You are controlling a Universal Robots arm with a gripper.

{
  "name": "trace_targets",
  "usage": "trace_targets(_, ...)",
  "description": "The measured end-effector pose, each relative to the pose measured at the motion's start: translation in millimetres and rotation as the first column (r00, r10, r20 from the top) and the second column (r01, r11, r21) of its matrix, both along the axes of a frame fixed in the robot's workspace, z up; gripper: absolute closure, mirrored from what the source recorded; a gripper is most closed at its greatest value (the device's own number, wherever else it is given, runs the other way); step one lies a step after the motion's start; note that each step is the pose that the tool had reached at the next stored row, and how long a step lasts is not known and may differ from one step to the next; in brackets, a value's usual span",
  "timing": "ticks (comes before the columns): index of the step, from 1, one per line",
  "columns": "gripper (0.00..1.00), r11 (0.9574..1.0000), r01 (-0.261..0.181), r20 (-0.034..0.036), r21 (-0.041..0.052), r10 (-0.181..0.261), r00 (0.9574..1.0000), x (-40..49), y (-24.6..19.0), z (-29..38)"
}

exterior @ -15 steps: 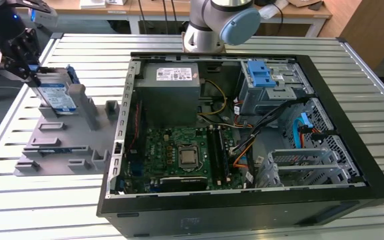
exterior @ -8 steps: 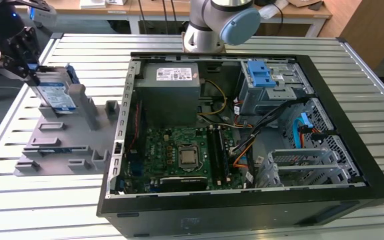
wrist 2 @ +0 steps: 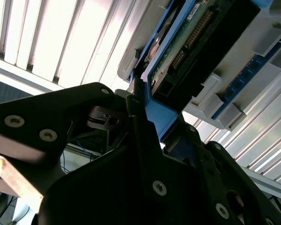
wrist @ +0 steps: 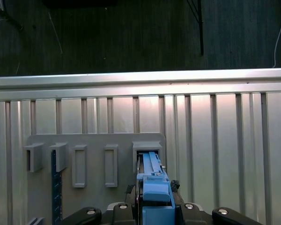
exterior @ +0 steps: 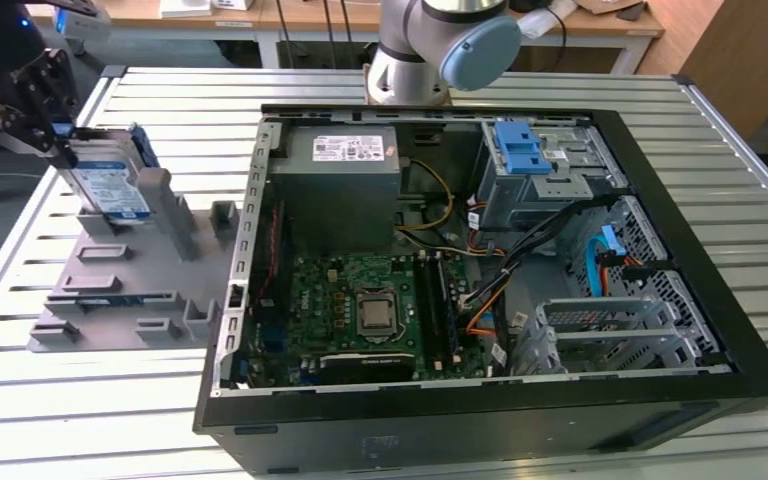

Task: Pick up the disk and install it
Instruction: 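Pick up the disk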

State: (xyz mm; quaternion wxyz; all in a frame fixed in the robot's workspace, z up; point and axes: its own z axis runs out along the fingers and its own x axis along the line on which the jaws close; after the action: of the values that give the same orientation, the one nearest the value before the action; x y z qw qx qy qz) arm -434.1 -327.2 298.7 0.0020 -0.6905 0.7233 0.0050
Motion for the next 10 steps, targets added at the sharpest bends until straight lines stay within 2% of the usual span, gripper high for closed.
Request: trace_targets(10,0.64,1.0000,0.000,0.0000,-0.0018,0.000,1.0000,0.0,0.1,8.8)
